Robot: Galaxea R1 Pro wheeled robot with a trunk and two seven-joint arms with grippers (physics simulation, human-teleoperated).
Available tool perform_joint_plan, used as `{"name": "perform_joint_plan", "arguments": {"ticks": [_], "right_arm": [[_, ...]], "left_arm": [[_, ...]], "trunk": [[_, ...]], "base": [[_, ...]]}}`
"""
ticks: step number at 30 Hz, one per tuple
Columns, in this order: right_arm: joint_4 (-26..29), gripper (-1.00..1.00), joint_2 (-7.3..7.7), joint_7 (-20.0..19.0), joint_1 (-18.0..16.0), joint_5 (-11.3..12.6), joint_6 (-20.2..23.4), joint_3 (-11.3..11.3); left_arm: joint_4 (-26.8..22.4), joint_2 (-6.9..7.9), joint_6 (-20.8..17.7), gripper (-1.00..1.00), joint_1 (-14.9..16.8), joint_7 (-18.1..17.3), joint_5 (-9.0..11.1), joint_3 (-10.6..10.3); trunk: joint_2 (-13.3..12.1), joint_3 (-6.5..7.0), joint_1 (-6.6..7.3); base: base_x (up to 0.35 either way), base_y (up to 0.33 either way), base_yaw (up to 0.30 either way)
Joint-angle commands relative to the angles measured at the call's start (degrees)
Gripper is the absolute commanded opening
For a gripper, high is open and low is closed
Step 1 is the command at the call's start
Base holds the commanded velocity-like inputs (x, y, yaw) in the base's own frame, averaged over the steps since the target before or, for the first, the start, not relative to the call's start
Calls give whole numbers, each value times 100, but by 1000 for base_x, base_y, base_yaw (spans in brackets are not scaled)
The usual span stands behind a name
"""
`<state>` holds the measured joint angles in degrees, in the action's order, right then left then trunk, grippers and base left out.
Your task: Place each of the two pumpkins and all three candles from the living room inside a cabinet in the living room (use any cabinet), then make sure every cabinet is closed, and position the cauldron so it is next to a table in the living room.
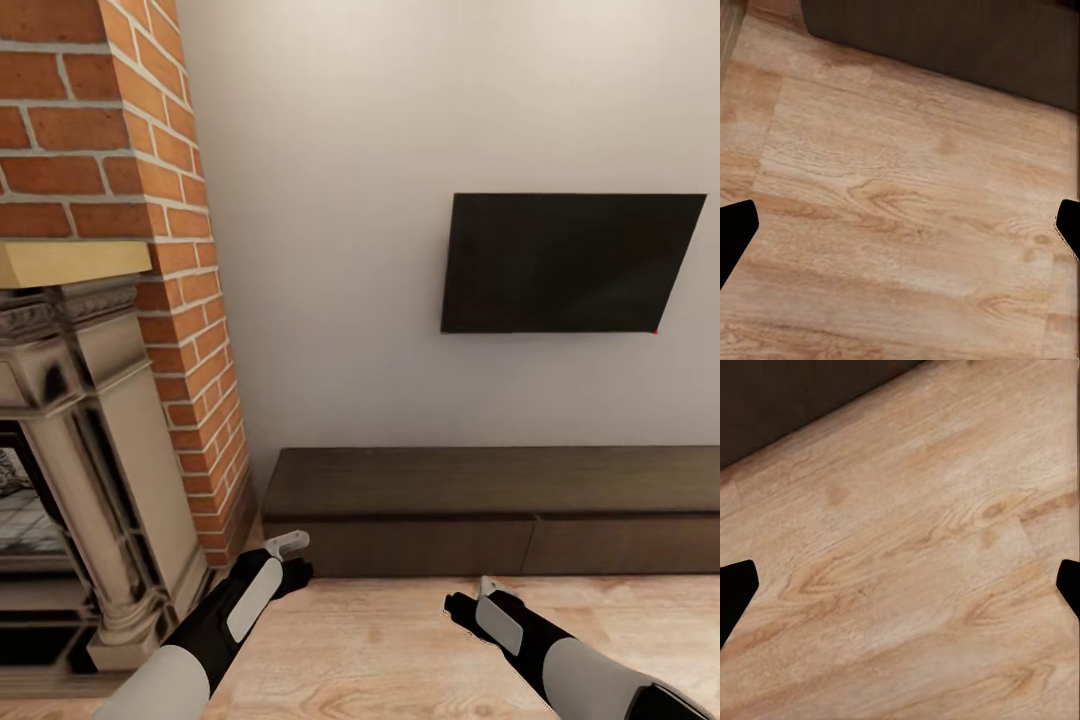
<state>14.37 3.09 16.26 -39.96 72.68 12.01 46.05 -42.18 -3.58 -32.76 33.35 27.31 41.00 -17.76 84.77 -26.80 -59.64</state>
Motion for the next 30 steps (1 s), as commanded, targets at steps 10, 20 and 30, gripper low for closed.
{"name": "perform_joint_plan", "arguments": {"ticks": [10,20,30], "right_arm": [[-517,100,164,-1031,10,1030,-205,-33],[-1072,100,222,-2739,110,2769,-795,-137],[-1106,100,217,-2924,346,3282,-1064,-140]], "left_arm": [[-591,451,-1265,100,4,-762,1117,-5],[-986,1103,-2414,100,-4,-3213,2064,-103],[-1172,1534,-2461,100,-38,-3577,2976,-161]], "trunk": [[3,-7,-3],[3,-7,-3],[3,-7,-3]], "base": [[218,-58,0],[28,-1,0],[90,30,0]]}}
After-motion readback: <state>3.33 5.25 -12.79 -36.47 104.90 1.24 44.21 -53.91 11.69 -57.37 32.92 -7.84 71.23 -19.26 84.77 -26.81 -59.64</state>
